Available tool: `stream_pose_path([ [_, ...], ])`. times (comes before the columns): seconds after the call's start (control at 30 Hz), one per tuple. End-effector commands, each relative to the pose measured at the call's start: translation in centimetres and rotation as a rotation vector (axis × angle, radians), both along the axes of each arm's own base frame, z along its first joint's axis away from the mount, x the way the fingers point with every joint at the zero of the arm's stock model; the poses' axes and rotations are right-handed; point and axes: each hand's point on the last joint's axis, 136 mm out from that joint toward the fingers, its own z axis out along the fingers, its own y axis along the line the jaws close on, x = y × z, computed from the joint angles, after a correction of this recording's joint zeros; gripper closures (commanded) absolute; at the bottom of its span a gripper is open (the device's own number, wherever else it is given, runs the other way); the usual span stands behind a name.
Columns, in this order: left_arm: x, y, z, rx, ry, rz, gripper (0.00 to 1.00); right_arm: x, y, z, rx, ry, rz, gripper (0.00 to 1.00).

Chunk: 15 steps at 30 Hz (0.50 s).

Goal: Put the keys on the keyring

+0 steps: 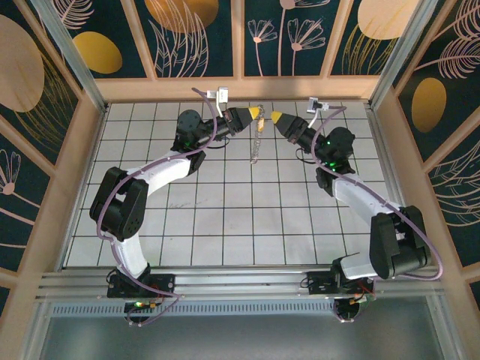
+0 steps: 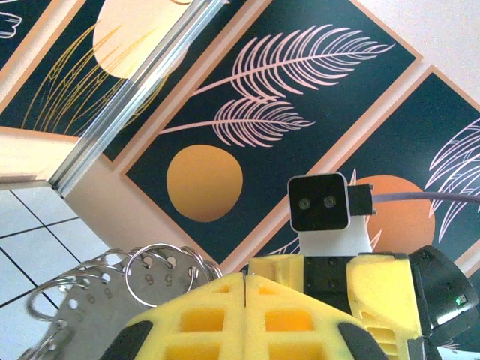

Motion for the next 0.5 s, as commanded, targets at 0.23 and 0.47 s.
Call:
stream_pose_path([
  [0.23, -0.8, 0.2, 2.4, -0.045, -0.067, -0.008, 1.00, 1.4, 2.2, 2.0, 0.036, -0.044, 0.041, 0.70],
  [0.47, -0.8, 0.3, 2.5, -0.044, -0.070, -0.005, 1.00, 1.7, 2.9, 1.5, 0.034, -0.034, 0.055, 0.78],
])
